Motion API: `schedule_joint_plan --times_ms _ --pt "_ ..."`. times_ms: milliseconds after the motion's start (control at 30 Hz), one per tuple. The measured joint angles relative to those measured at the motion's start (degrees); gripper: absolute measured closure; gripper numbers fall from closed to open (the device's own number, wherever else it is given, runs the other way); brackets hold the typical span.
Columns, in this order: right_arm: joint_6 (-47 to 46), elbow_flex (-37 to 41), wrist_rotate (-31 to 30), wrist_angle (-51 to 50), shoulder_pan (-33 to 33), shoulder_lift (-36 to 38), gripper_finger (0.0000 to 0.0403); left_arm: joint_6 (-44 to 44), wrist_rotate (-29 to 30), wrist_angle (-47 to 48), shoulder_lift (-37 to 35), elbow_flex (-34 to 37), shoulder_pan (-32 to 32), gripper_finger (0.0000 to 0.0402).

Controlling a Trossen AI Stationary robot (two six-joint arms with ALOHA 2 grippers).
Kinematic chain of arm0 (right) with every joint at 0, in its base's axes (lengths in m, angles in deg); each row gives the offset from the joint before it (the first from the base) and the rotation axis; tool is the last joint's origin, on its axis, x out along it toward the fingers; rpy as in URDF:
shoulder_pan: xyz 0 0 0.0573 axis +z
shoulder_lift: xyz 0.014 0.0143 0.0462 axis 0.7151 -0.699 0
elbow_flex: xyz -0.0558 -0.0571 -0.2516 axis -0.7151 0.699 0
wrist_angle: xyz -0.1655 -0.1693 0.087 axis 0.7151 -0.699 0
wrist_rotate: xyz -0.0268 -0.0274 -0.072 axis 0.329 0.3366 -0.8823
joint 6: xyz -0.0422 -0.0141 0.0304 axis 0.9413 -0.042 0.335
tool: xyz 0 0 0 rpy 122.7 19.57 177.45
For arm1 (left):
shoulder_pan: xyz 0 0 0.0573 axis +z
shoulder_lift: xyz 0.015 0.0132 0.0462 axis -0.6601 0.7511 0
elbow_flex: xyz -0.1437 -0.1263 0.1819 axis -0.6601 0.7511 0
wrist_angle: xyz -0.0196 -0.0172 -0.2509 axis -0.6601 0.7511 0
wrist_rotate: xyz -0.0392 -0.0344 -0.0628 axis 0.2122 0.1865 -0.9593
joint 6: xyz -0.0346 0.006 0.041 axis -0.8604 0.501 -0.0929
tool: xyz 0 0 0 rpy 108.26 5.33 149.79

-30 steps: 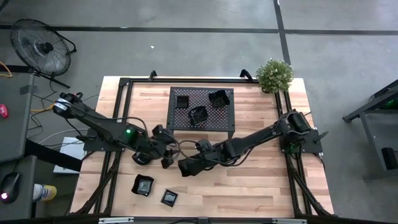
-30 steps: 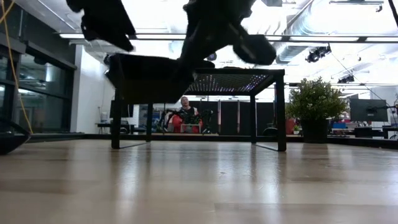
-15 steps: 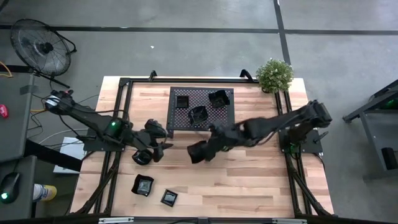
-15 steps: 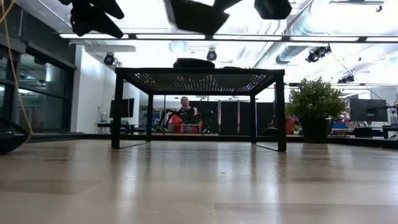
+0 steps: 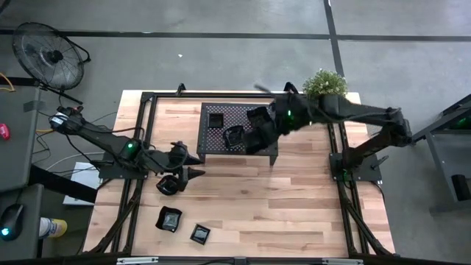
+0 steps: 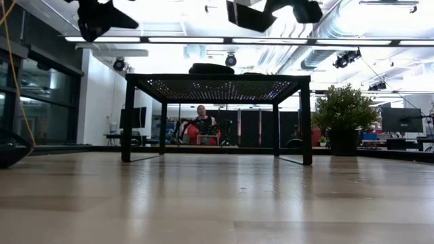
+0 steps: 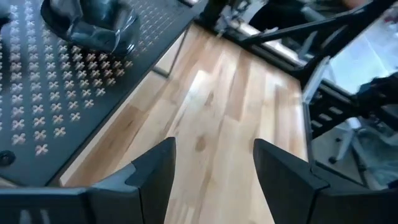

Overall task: Pick & Place Mini shaped plates
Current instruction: Stack the black distorted plate on top of the black distorted plates on the shelf

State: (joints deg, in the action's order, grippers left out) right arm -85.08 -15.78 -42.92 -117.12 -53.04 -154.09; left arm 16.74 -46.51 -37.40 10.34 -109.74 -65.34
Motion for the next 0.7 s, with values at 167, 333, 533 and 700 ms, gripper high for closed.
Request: schedule_joint_plan --times_ms 167,333,533,700 --pt "6.0 0.0 6.0 -1.3 -8.7 0.4 0.0403 2.0 -1.0 -0.4 -1.3 0.0 0.0 0.0189" --pt "10.8 0.0 11.0 -1.7 -16.2 0.4 0.0403 3.7 0.1 -0.6 -2.8 -0.1 0.0 0.0189" --pt "15.9 0.0 19.0 -2.1 -24.7 -0.1 0.0403 4.6 0.3 0.0 -3.8 -0.1 0.0 0.0189" --pt "19.1 0.0 25.7 -1.8 -29.4 -2.6 0.0403 4.6 0.8 0.0 -3.9 -0.1 0.0 0.0189"
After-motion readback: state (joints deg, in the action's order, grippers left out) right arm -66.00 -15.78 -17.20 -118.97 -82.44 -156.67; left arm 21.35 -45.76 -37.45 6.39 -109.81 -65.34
